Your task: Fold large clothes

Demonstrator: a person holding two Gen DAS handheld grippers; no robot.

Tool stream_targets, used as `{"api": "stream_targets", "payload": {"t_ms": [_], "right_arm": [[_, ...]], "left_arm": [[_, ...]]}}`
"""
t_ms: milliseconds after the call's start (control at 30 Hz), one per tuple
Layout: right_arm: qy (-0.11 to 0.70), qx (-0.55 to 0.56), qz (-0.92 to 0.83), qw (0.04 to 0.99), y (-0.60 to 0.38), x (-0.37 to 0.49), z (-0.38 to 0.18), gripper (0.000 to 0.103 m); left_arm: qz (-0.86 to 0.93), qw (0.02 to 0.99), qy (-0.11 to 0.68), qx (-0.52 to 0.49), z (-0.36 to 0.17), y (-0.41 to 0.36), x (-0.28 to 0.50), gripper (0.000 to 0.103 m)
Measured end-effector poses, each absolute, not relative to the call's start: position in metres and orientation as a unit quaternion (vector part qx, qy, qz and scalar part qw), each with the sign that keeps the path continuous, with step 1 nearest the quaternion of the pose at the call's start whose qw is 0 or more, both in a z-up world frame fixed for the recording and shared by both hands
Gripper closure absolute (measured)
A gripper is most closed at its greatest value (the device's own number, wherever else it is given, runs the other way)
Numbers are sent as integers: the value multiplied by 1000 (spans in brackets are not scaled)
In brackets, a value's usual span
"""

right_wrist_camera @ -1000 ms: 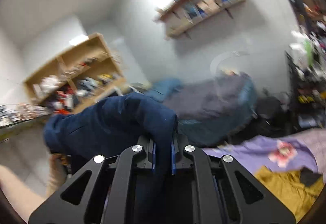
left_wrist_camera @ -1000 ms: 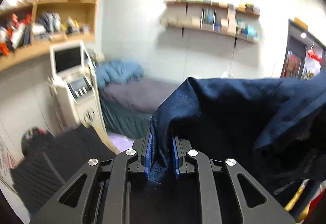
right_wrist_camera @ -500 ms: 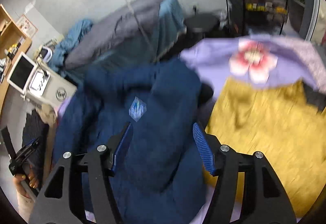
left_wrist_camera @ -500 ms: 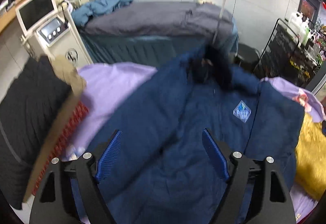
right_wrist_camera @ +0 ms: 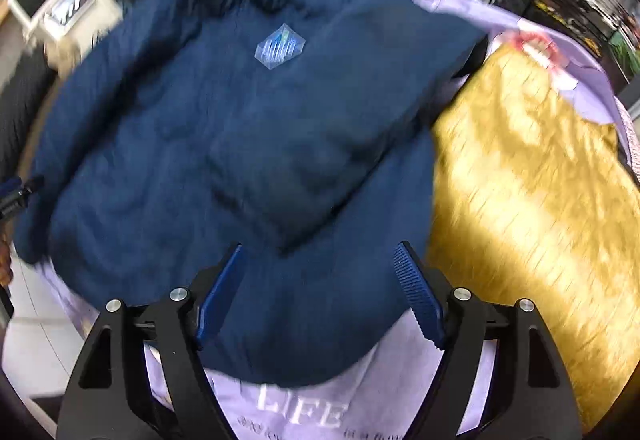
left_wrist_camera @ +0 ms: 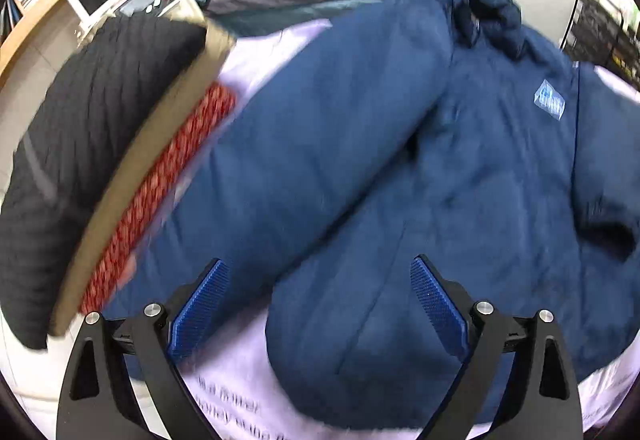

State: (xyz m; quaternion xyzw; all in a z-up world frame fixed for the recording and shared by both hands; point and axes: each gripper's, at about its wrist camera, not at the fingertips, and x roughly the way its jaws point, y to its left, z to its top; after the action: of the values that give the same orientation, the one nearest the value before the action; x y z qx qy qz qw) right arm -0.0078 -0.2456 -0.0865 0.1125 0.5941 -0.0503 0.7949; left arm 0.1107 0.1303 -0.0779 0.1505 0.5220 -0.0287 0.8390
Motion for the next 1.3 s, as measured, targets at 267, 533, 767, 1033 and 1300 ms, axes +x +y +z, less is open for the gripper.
{"api": "stream_targets", "payload": {"t_ms": [267, 533, 767, 1033, 1300], "right_arm": [[626, 89, -39, 774, -210, -35, -109, 27], [630, 91, -33, 771, -202, -53, -111, 27], [605, 89, -122, 782, -211, -58, -118, 20], [579, 308, -139, 742, -297, -76, -153, 15], [582, 365, -67, 724, -272, -66, -183, 57]], "left_arm": [[-32, 811, 573, 113, -117, 144, 64, 11], [-8, 810, 575, 113, -123, 169, 60, 9], [21, 800, 592, 94, -134, 201, 56, 8], [-2, 799, 601, 4, -148, 229, 80, 7], [-29, 759, 651, -7, -190, 214, 109, 26]]}}
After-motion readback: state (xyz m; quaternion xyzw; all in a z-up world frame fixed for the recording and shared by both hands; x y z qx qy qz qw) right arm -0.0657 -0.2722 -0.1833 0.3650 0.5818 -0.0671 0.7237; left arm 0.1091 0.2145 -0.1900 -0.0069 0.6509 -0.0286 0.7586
